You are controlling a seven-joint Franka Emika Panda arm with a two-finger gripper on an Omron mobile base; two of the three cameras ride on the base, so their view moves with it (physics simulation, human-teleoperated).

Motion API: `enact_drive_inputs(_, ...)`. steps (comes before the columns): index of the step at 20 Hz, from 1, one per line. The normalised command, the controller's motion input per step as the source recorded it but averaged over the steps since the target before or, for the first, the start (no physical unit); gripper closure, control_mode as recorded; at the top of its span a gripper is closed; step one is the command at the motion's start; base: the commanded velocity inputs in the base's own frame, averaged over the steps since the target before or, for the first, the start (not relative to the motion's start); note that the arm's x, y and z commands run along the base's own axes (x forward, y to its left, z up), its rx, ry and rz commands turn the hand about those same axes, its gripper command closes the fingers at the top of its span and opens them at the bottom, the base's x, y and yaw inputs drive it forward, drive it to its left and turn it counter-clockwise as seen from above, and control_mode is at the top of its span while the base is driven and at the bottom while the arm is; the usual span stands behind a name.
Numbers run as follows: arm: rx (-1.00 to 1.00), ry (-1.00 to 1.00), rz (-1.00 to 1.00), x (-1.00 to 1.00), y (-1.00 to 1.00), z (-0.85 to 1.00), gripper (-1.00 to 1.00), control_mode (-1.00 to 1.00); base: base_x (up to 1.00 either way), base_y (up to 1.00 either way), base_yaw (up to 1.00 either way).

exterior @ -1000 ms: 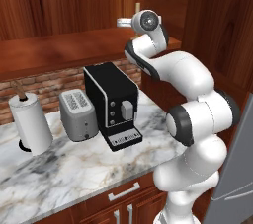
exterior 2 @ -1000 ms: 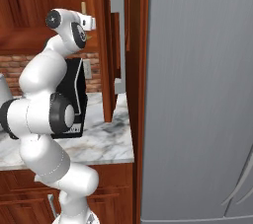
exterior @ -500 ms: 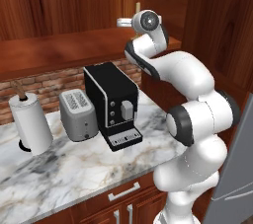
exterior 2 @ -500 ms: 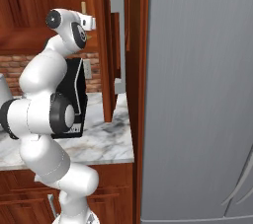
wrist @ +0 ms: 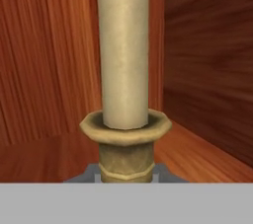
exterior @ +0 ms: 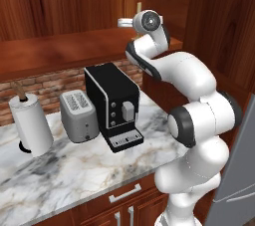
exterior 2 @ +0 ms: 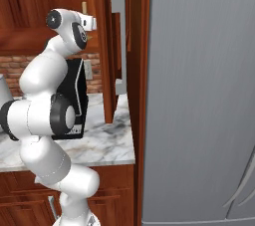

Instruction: Get the candle and the beer from the cabinet and move them to the dining counter.

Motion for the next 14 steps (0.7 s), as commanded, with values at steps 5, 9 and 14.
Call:
enact_drive_inputs(5, 0.0, -0.03, 0.0, -0.17, 0.23, -0.02, 1.0, -1.0, 0.0, 0.0, 0.0)
enact_drive_inputs(9, 0.0, -0.1, 0.0, -0.6, 0.15, -0.01, 1.0, -1.0, 0.0, 0.0, 0.0)
enact_drive_inputs(14, 0.0, -0.05, 0.0, -0.86, 0.33, 0.0, 1.0, -1.0, 0.0, 0.0, 0.0)
